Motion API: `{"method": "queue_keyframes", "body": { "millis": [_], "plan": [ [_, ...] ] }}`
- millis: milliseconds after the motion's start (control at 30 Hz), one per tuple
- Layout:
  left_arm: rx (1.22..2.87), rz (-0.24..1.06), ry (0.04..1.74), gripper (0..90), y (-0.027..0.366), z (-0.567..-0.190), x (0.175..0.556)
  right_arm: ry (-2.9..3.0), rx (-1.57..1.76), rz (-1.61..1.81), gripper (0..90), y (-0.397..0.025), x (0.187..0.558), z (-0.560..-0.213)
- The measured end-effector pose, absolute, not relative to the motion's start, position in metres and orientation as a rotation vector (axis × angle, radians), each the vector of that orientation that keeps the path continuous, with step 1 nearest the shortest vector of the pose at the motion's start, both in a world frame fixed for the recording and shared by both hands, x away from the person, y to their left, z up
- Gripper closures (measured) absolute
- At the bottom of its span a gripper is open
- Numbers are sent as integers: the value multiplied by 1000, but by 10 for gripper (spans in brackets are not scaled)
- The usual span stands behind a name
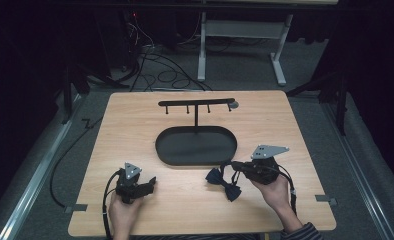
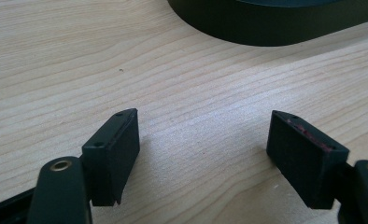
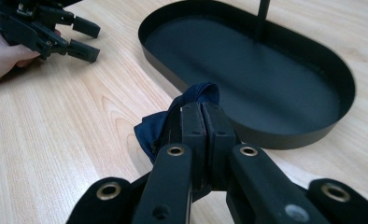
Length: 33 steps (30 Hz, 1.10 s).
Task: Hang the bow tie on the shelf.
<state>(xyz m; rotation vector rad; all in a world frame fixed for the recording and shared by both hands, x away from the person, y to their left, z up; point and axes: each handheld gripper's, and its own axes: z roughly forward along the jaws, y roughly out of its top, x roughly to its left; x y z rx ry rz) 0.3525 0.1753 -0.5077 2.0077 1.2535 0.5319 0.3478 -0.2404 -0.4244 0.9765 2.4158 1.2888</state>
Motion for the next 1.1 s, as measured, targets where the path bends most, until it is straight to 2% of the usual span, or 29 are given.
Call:
{"method": "queue_keyframes", "body": {
  "millis": [1100],
  "plan": [
    [2008, 532, 1254, 261, 175, -508, 352, 2327, 941, 1295, 900, -257, 360, -380]
  ]
}}
